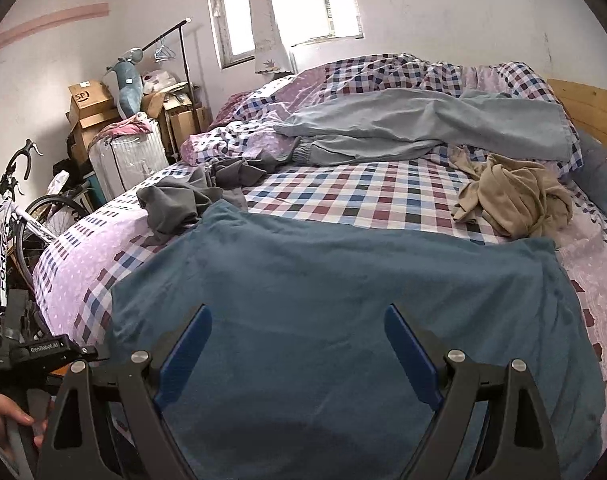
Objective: Fold clothes
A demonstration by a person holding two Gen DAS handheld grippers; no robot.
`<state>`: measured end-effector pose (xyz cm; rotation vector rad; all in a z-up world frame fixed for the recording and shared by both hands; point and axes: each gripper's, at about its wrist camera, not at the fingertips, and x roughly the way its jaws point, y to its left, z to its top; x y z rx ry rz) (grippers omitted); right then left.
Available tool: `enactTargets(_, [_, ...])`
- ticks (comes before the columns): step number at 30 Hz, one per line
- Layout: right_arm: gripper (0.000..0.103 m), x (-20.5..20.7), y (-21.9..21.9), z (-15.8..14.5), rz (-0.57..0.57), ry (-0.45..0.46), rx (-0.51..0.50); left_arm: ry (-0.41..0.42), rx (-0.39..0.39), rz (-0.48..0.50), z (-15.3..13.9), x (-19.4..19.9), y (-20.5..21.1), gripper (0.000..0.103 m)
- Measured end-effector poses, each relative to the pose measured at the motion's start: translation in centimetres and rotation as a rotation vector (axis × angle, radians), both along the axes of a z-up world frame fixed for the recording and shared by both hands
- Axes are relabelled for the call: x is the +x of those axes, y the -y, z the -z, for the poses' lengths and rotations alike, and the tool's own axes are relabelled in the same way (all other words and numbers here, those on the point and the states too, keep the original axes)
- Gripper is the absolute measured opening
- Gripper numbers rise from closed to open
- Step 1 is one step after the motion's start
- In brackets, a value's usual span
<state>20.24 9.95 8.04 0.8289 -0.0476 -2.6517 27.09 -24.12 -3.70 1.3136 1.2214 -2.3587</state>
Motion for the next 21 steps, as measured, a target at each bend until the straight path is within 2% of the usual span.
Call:
enactTargets(7, [0.091,-0.1,0.2,-0.2,-0.031,0.012,-0.024,0.003,0.035,0.014,0.4,0.5,-0.7,0.087])
enactTargets(18, [0.091,0.0,2.1,0.9,-0.085,0.030,0.045,-0.013,0.122,0.052,0.3,0.7,-0.9,0.088])
enactTargets(21, [0.091,0.1,2.7,1.1,-0.106,0.027,0.060,-0.041,0.171,0.065,0.1,0.6,-1.1,0.088])
